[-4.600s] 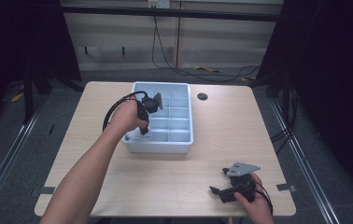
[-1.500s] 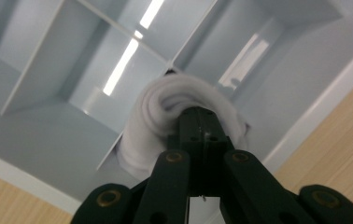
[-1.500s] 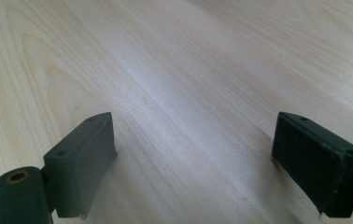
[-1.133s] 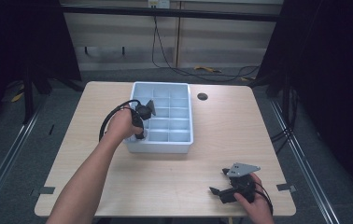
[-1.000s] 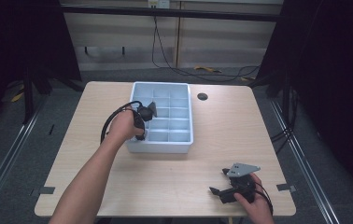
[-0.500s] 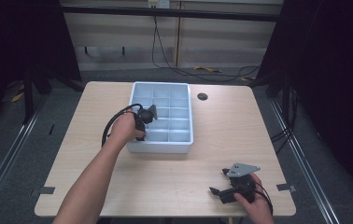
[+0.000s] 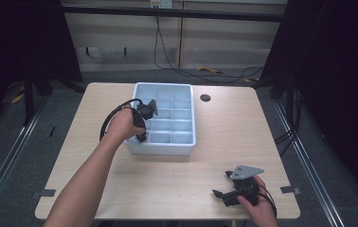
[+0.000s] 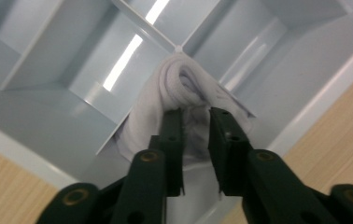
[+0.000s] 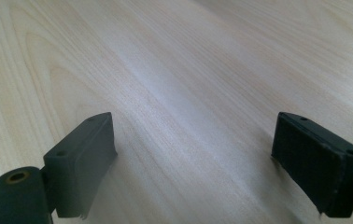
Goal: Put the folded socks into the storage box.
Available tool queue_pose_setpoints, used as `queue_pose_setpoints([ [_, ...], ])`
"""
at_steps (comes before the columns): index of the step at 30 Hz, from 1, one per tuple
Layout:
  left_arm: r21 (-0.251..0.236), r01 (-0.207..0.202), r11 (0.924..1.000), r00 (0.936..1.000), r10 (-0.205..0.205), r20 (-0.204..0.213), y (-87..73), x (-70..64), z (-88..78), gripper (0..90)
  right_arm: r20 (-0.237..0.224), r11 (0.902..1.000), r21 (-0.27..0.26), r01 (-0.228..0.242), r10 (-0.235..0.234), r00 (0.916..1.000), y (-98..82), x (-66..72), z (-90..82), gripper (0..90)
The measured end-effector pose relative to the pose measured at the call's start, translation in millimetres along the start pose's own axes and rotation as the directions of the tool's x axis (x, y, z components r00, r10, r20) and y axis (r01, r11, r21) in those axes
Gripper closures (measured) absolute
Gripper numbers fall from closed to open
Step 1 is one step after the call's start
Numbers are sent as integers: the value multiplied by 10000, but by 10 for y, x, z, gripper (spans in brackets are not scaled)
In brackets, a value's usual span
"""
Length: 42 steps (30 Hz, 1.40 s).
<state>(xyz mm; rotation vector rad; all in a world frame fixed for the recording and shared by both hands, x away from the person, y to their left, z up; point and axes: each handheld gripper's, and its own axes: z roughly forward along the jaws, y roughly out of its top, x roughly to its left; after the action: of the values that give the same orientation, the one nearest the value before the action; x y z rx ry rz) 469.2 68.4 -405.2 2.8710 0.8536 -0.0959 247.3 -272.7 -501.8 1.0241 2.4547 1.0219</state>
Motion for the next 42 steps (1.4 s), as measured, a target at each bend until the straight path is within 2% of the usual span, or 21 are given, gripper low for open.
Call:
queue_pose_setpoints([
  [1,0,0,10000,10000,0,0,0,0,0,720,0,10000,0,0,0,10000,0,0,0,127],
  [2,-326,54,9995,9998,-60,-180,-16,-11,-67,691,0,10000,3,0,0,10000,0,0,0,127],
  [3,-326,54,9995,9998,-60,-180,-16,-11,-67,659,0,10000,3,0,0,10000,0,0,0,127],
  [4,-541,120,9985,9997,-132,-226,-34,-4,-126,628,2,10000,2,2,-2,10000,0,0,0,128],
  [5,-541,120,9985,9997,-132,-226,-34,-4,-126,588,2,10000,2,2,-2,10000,0,0,0,128],
  [6,-717,176,9973,9996,-192,-208,-46,-2,-145,588,-5,10000,-5,8,-8,10000,0,0,0,127],
  [7,-756,180,9970,9996,-195,-198,-57,-1,-170,529,-1,10000,0,2,-2,10000,0,0,0,127],
  [8,-865,220,9960,9995,-238,-194,-70,-4,-183,529,-1,10000,0,2,-2,10000,0,0,0,127],
  [12,-1147,148,9933,9996,-174,-217,-132,-11,-265,394,2,10000,-2,8,-8,10000,0,0,0,127],
  [14,-1262,139,9919,9997,-163,-181,-157,-23,-302,368,-4,10000,-7,13,-13,10000,0,0,1,128],
  [17,-1238,154,9922,9997,-175,-158,-181,-38,-328,335,-3,10000,-6,14,-14,10000,-1,0,0,128],
  [20,-1492,240,9885,9996,-257,-95,-228,-48,-394,302,-1,10000,-12,24,-24,10000,-1,0,0,127],
  [28,-1496,302,9883,9995,-311,-31,-311,-55,-432,252,-5,10000,-9,21,-21,10000,-1,-1,0,127],
  [32,-1548,424,9870,9991,-406,147,-397,-23,-442,221,-9,10000,-11,30,-30,10000,-1,-1,0,128],
  [42,-1739,533,9833,9984,-495,261,-575,36,-464,200,-5,10000,-3,11,-11,10000,-2,1,0,127],
])
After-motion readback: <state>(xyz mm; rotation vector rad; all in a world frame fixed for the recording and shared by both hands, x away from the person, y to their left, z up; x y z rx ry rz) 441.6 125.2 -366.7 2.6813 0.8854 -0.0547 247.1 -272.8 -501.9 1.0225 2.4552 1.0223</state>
